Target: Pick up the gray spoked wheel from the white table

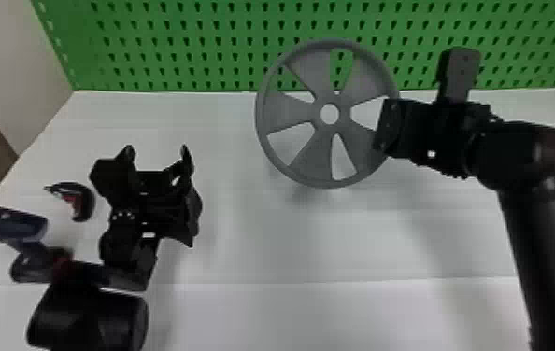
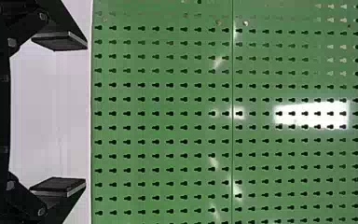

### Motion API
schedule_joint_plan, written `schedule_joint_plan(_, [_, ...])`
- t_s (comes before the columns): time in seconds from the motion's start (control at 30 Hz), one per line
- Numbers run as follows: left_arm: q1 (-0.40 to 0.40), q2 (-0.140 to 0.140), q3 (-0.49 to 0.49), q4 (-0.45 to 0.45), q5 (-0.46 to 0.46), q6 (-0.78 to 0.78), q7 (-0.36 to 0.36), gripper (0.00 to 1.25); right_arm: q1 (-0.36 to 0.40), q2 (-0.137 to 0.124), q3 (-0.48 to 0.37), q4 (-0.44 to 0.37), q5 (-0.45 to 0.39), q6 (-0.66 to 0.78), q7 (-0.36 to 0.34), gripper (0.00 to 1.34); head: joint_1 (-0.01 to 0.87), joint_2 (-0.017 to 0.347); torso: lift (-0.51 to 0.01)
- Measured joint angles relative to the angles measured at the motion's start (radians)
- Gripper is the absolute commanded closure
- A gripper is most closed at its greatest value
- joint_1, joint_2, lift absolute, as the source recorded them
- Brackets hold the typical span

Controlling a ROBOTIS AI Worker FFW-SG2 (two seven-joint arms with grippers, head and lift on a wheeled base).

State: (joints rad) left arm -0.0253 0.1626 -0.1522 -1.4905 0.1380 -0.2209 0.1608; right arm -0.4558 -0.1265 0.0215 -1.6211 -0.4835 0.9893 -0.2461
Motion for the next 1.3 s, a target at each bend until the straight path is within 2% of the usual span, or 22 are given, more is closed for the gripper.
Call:
schedule_joint_plan(0.2, [0.003, 0.000, 0.001, -0.008, 0.001, 0.000, 0.000, 0.24, 0.088, 0.036, -0.003, -0.046, 0.162, -0.170, 0.082, 1.22, 0.770, 0.044, -0.098])
schedule_joint_plan(0.33, [0.004, 0.000, 0.000, -0.012, 0.004, 0.000, 0.000, 0.24, 0.143, 0.052, 0.005, -0.068, 0.234, -0.286, 0.097, 1.22, 0.770, 0.044, -0.098])
schedule_joint_plan(0.87, [0.014, -0.001, 0.007, -0.022, 0.011, 0.000, 0.000, 0.23, 0.353, 0.099, 0.042, -0.078, 0.407, -0.795, 0.113, 1.22, 0.770, 0.044, -0.098])
schedule_joint_plan(1.3, [0.017, -0.002, 0.007, -0.026, 0.016, 0.000, 0.000, 0.24, 0.458, 0.102, 0.032, -0.061, 0.435, -1.034, 0.111, 1.22, 0.770, 0.044, -0.098])
